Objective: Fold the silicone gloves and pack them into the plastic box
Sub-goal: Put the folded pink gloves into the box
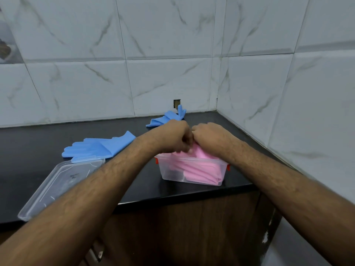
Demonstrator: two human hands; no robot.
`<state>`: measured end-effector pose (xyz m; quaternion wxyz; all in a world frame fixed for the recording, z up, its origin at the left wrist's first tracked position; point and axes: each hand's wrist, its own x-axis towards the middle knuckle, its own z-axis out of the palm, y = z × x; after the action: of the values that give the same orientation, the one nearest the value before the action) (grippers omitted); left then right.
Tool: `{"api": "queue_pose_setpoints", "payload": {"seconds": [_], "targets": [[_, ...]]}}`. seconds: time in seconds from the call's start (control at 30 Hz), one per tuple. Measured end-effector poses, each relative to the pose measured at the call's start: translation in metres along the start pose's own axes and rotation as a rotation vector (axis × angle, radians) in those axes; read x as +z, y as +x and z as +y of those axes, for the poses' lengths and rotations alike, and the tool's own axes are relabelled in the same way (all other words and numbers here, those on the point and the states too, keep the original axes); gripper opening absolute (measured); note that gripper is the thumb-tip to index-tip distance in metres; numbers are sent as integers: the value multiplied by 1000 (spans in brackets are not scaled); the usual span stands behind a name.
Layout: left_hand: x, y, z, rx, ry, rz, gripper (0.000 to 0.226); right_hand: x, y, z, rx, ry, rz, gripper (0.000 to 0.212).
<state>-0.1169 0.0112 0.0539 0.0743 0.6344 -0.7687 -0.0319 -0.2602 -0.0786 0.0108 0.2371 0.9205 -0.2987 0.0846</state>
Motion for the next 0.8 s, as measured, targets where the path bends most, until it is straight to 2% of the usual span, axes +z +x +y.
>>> {"api": "queue_pose_setpoints", "payload": {"seconds": [0.07, 0.2, 0.33, 0.53, 0.67, 0.8], "targets": [[5, 0, -2, 10, 45, -103, 29, -3, -3, 1, -6, 37, 55, 12], [8, 7, -12, -43, 136, -208, 56, -5, -5, 0, 30, 122, -26, 23], [9, 19, -15, -88, 183, -318, 66, -8, -6, -2, 26, 144, -22, 23], [2, 30, -21, -231, -14, -473, 85, -11, -6, -1, 36, 145, -79, 21], [4, 31, -17, -237, -9, -471, 86, -13, -5, -1, 35, 153, -137, 23], [13, 33, -11, -148, 171, -435, 64, -20, -8, 2, 30, 208, -298, 56]]}}
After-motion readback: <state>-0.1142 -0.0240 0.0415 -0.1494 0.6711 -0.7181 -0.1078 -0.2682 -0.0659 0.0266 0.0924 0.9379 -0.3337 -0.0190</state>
